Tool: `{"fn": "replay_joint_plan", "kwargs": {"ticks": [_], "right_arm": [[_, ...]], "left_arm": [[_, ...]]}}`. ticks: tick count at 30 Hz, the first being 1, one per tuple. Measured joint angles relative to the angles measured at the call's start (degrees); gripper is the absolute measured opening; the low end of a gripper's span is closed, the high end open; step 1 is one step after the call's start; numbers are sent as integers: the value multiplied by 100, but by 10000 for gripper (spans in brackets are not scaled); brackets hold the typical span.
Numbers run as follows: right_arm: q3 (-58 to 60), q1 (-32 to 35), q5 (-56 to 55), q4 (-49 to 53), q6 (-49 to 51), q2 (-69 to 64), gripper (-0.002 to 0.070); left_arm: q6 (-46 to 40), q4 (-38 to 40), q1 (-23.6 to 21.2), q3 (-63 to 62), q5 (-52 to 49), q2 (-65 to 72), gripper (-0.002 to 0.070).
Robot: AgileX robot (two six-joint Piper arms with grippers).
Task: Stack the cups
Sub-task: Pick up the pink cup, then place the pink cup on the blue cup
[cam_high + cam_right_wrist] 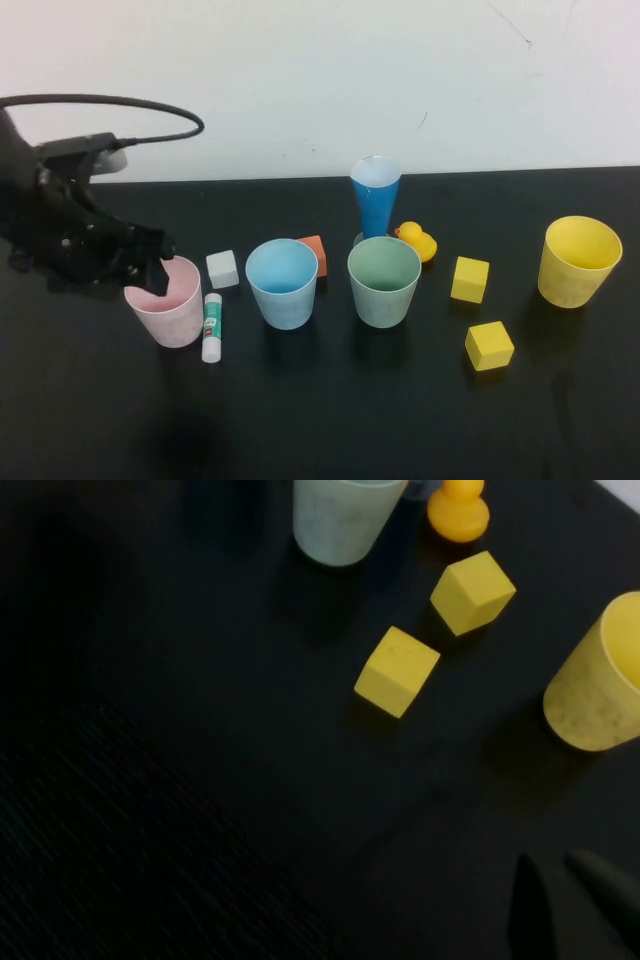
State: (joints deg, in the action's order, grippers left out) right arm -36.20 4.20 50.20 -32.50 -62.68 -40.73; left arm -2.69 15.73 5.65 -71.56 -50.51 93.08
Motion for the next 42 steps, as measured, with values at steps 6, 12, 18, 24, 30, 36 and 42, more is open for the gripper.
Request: {"fn": "replay_joint_plan", "kwargs": {"ticks": [6,12,18,24,30,36,42], "right_arm": [[0,0,9,0,-11,0,-3],[0,0,53,-4,-25,0,-3],[0,0,120,-13,-2,0,-3],[0,0,120,-65,12,0,-3],[0,0,132,-127,12,0,-3],[0,0,79,-200,12,0,-3],[0,0,-131,-212,12,0,-3]], "left_arm": [[135,-525,0,-132,247,315,442],[359,-974,0,-164,734,576,447],[46,-730,0,-164,839,1107,393],[-151,-696,0,-191,892,1292,110],[-365,-655,0,-879,435,1292,13],[-608,-229,110,-2091,-635,962,9],[-887,-19,920,-2443,-717,856,8]]}}
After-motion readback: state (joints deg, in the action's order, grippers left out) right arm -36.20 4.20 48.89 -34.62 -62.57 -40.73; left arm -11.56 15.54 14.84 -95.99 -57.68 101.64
